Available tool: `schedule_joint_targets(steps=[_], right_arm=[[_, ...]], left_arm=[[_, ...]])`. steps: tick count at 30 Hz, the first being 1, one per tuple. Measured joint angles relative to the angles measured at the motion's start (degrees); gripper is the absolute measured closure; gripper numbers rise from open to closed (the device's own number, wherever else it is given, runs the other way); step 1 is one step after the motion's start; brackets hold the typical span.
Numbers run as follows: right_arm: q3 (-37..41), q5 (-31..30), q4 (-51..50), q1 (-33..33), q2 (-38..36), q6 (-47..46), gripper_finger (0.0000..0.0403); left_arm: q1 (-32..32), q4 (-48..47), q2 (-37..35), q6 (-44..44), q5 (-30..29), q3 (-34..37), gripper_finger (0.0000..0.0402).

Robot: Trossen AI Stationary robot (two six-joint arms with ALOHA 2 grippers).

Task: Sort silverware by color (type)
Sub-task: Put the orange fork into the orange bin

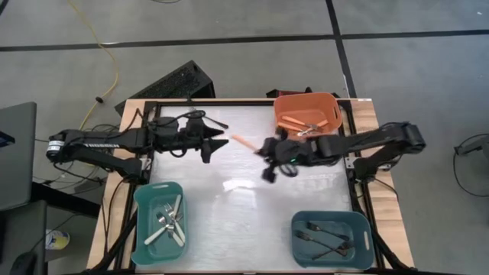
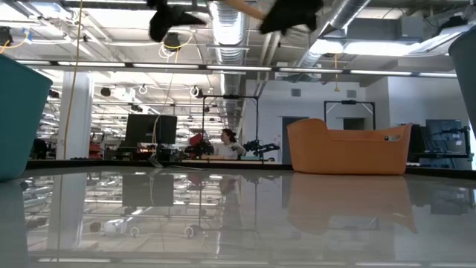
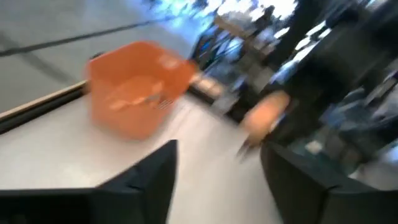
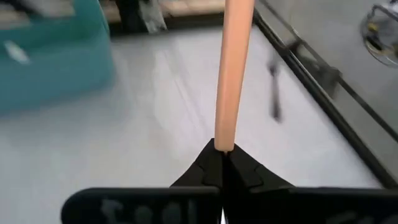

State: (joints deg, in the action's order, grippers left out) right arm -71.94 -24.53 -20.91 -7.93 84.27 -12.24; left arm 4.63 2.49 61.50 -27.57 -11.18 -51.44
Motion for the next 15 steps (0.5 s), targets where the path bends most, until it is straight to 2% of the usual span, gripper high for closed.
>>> schedule_joint_targets(steps=[2,5,11,15], right_arm=[[0.00,-0.24,-8.36,0.88,-4.18,1.08,0.0384],[-0.11,-0.43,-18.92,3.85,-9.43,1.05,0.0384],[-0.04,0.74,-38.56,14.14,-15.09,6.56,0.0384],[1.83,2.22,-41.26,24.76,-14.69,14.56,0.0384]], left_arm=[[0.72,-3.25,-0.99,0.78,-0.76,0.02,0.0160],[2.14,-9.29,-2.71,0.12,-1.00,0.06,0.0133],[3.78,-17.11,-4.75,-2.27,-1.33,0.00,0.0124],[4.08,-20.05,-4.07,-3.41,-1.81,0.02,0.0124]])
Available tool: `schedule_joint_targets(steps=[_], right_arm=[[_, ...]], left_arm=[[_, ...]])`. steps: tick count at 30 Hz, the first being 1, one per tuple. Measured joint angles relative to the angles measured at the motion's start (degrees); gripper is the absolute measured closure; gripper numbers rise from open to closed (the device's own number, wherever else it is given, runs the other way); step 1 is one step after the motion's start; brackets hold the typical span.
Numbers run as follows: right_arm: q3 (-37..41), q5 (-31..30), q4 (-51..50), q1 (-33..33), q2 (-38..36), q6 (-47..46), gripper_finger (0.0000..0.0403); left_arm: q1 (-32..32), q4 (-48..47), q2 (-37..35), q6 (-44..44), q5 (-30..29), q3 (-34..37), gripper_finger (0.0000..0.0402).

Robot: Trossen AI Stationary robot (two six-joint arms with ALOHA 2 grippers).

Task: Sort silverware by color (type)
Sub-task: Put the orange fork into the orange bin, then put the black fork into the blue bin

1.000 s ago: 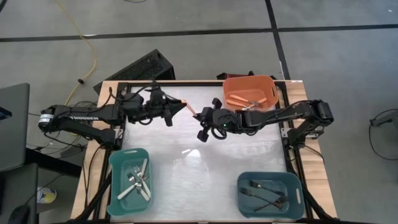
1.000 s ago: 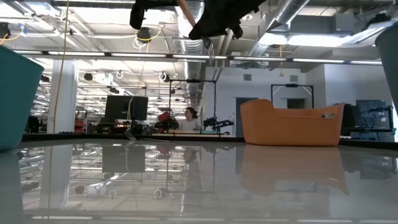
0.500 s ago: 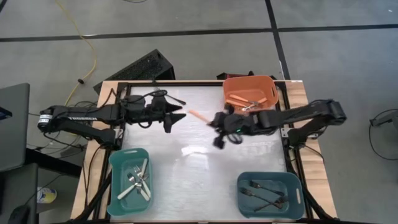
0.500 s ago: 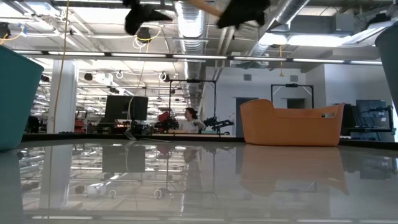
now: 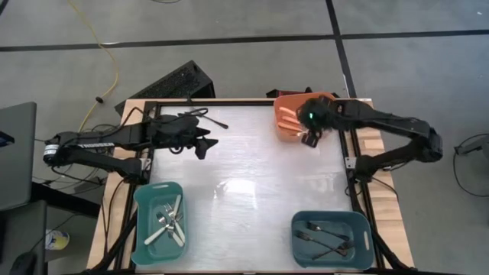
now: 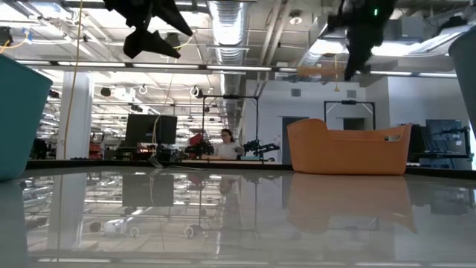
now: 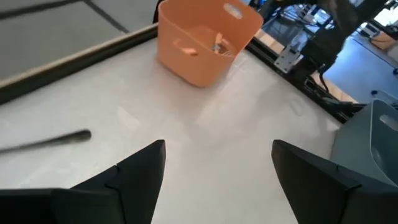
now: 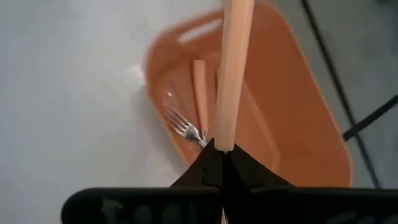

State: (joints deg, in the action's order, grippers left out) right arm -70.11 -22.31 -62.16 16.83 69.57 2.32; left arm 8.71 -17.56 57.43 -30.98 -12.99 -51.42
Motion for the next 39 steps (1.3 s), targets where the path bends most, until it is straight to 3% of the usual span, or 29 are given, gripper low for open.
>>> schedule_joint_targets(steps=[5,8,11,19,26,34,39], right_arm=[[6.61,8.62,7.03,12.83,1.21,8.47,0.0384],[9.59,11.09,13.15,17.11,2.75,11.55,0.0384],[10.51,12.23,12.59,20.40,4.35,14.71,0.0382],[10.30,13.07,15.74,22.29,13.65,23.76,0.0378],[10.41,7.97,13.60,22.34,20.74,28.17,0.0354],[10.39,7.30,14.13,23.12,20.57,31.03,0.0314],[10.39,6.59,14.36,23.94,16.90,31.99,0.0260]], left_arm=[[-0.18,0.65,0.08,-1.89,1.19,0.00,0.0123],[-0.50,-0.02,-0.11,-1.89,1.25,0.00,0.0123],[-0.98,0.44,-0.18,-3.40,1.25,0.00,0.0123],[-1.01,0.24,-0.17,-5.74,-1.39,0.00,0.0122],[-1.01,0.23,-0.17,-9.13,1.00,0.00,0.0122],[1.08,0.03,0.94,-11.30,-0.34,0.00,0.0122],[8.05,-1.71,3.53,-11.27,4.52,-0.03,0.0122]])
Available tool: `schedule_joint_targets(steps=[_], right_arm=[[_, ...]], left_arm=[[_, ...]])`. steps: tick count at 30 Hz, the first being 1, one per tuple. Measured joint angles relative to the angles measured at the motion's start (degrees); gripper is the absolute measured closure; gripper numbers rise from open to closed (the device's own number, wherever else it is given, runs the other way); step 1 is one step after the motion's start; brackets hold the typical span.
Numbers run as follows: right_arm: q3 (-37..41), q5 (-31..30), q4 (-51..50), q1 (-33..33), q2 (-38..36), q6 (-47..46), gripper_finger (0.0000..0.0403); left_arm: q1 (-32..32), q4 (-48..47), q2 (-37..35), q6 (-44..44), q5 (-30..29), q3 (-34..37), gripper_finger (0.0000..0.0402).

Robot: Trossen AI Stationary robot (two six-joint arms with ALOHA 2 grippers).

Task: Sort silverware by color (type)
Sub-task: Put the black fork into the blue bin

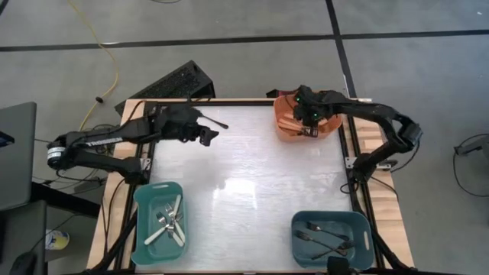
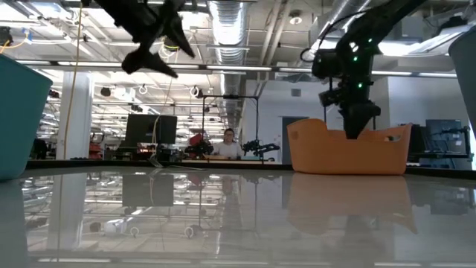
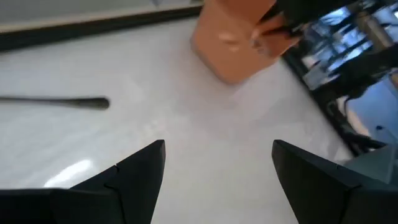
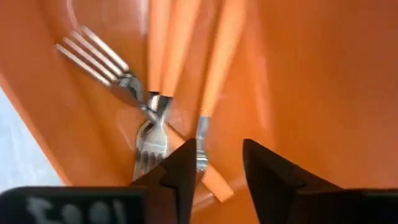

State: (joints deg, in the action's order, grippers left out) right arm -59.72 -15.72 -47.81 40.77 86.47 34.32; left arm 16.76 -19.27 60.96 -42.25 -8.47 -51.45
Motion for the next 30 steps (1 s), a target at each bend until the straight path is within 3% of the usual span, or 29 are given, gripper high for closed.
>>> schedule_joint_targets(steps=[5,9,13,17,20,26,30], right_arm=[[0.00,0.33,-1.35,0.30,-5.96,-5.89,0.0211],[0.00,3.97,-4.48,-1.05,-11.45,-16.35,0.0196],[0.00,13.22,-7.36,-4.20,-17.15,-30.77,0.0195],[0.00,19.58,-6.59,-9.81,-22.12,-42.49,0.0200],[0.00,19.72,-5.45,-15.32,-24.71,-49.18,0.0202],[0.00,14.01,-2.94,-25.78,-26.26,-59.89,0.0203],[-0.02,10.88,-2.04,-30.82,-25.30,-63.76,0.0203]], left_arm=[[9.56,-5.11,7.07,8.01,10.01,-3.28,0.0122],[14.95,-15.17,16.51,25.61,12.10,-12.12,0.0122],[17.88,-27.40,28.39,46.91,4.43,-23.41,0.0122],[19.66,-33.20,40.00,59.12,-0.45,-32.27,0.0122],[20.06,-35.23,46.88,65.22,-4.52,-36.93,0.0123],[18.82,-39.76,57.27,75.97,-20.86,-42.52,0.0123],[18.82,-40.03,61.78,76.69,-20.19,-44.79,0.0123]])
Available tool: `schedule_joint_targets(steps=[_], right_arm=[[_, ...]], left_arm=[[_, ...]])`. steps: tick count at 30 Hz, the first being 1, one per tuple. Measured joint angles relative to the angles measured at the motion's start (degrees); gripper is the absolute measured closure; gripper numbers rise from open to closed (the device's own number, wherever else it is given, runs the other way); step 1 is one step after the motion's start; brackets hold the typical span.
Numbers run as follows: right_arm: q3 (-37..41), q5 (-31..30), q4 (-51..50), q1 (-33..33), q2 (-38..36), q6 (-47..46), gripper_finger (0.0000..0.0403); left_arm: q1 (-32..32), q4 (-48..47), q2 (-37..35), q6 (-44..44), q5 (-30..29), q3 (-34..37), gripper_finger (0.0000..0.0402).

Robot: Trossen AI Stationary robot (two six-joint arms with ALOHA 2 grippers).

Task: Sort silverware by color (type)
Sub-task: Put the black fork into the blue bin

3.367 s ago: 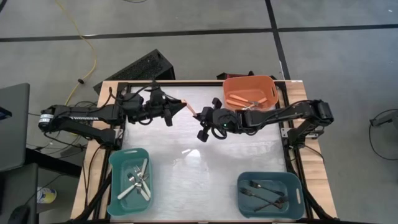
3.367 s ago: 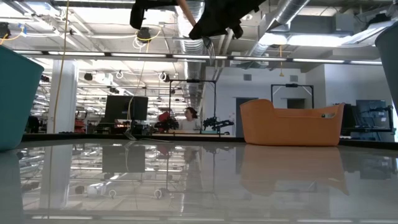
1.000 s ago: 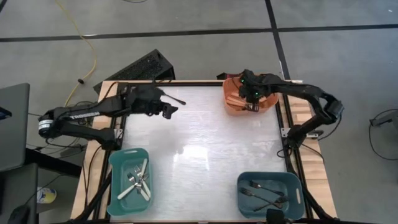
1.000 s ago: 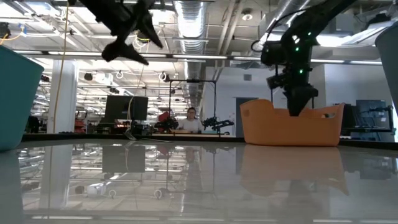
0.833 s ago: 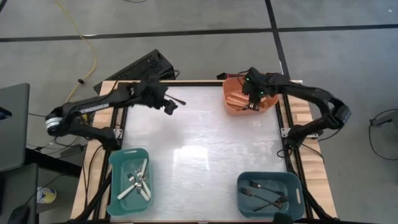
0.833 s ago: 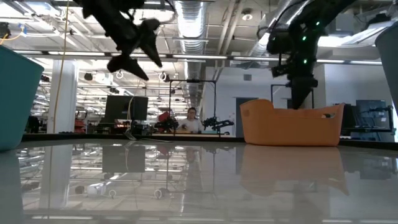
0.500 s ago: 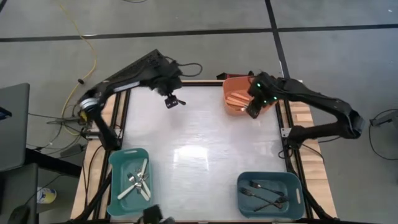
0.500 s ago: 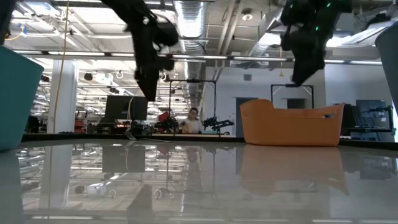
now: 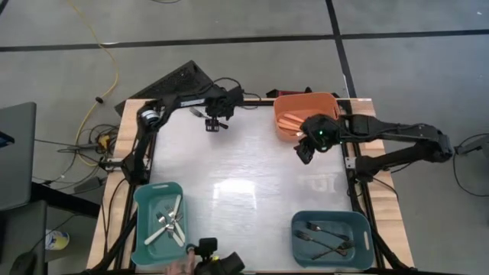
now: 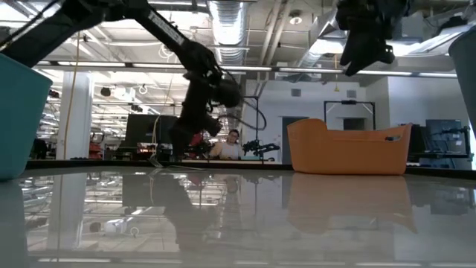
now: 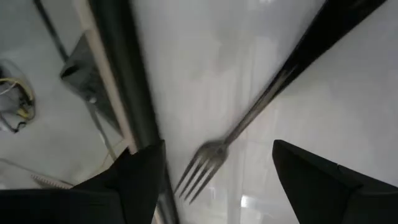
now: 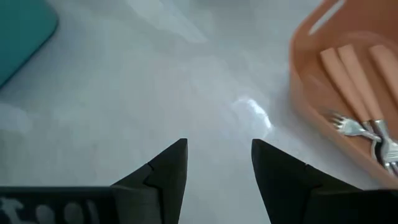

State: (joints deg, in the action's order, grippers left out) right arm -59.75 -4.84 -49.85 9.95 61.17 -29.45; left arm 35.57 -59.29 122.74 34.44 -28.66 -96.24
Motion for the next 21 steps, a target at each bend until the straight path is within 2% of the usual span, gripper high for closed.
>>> schedule_joint_targets(steps=[7,13,21], right_arm=[[0.04,-0.29,0.70,-4.28,1.92,-1.09,0.0203],[-0.02,-0.44,1.47,-6.00,2.94,-0.73,0.0203],[0.02,-3.39,2.75,-10.52,3.03,-0.99,0.0203]], left_arm=[[-0.02,-4.68,4.70,-0.29,2.11,-0.71,0.0123],[-0.47,-6.78,4.90,0.42,6.04,-0.02,0.0123],[-2.28,-8.66,4.90,-3.40,10.15,0.06,0.0123]])
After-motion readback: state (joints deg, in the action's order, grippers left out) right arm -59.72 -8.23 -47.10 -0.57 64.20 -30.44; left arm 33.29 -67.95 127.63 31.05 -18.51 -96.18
